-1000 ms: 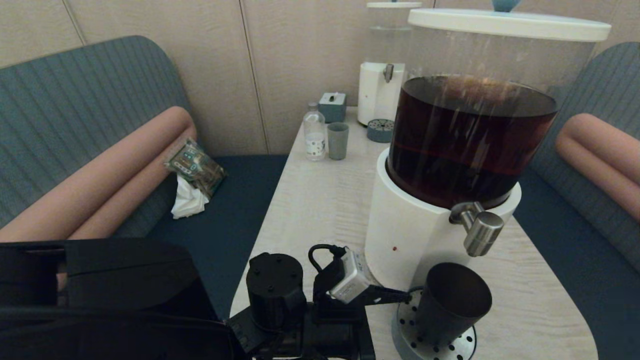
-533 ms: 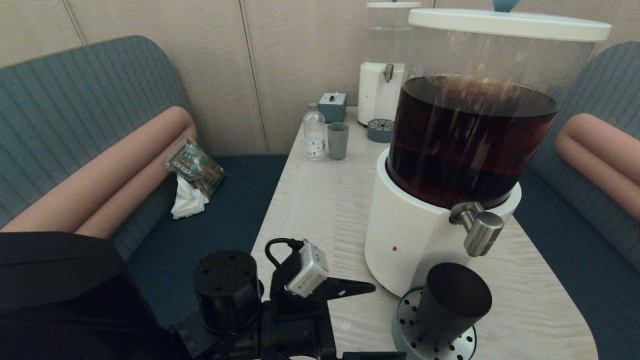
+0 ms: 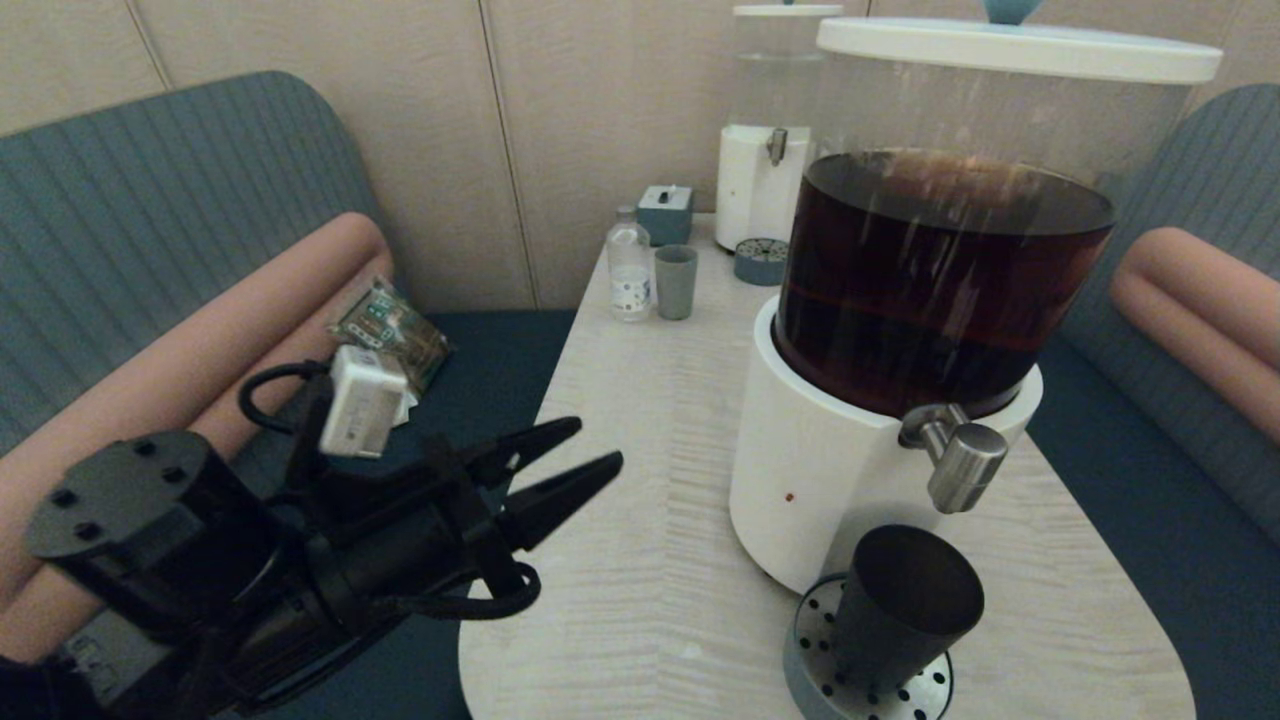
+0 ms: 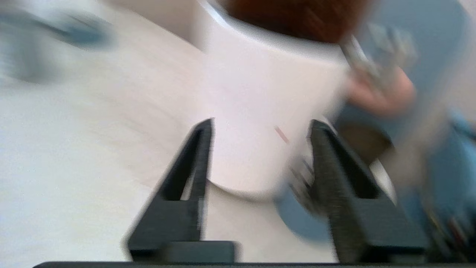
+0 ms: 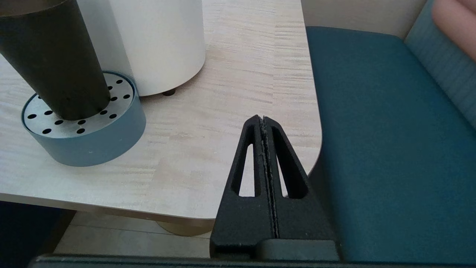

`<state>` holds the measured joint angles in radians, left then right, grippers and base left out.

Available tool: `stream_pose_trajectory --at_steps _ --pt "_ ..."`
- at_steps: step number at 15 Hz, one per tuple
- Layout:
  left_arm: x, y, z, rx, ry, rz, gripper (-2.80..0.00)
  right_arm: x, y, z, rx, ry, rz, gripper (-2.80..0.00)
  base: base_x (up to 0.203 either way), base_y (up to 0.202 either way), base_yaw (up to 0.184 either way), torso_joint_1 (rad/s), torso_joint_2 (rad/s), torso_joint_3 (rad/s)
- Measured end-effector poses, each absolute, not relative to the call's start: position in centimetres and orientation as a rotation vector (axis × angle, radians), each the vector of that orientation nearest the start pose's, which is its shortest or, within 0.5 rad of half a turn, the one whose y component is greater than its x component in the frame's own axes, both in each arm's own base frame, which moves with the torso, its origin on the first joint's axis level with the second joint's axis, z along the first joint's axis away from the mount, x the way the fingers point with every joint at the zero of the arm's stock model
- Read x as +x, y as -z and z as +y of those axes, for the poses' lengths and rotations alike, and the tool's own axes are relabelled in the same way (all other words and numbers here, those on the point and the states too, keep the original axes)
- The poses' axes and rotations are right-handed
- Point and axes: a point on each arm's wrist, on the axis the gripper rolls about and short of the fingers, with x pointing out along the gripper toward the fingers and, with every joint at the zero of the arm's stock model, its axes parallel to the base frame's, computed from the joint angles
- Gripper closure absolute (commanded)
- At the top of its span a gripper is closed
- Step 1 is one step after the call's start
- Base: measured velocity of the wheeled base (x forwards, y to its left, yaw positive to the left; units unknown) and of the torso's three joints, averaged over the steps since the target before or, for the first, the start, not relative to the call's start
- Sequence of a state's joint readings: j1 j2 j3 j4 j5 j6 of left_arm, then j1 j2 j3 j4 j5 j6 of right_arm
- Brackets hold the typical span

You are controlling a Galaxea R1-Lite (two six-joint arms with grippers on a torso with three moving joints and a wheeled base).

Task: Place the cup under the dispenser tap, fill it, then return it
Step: Turn on the faucet

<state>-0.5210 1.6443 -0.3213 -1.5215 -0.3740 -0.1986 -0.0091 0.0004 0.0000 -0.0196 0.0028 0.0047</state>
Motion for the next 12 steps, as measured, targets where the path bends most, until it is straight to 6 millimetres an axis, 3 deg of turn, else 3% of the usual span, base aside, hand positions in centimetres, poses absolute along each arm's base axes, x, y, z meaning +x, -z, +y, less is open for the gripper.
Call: stream_pose_trajectory --at_steps 7,12 --pt "17.8 -21.4 -6.4 -0.319 0.510 -0.342 0.00 -2.3 -7.7 0.0 0.005 0.006 -0.019 0.00 0.000 0.000 0.000 0.000 0.00 0.000" --pt "13.5 -22.5 -2.6 -0.331 0.366 -0.471 0.00 -2.3 -7.7 0.0 0.005 0.006 -0.019 0.00 0.000 0.000 0.000 0.000 0.00 0.000"
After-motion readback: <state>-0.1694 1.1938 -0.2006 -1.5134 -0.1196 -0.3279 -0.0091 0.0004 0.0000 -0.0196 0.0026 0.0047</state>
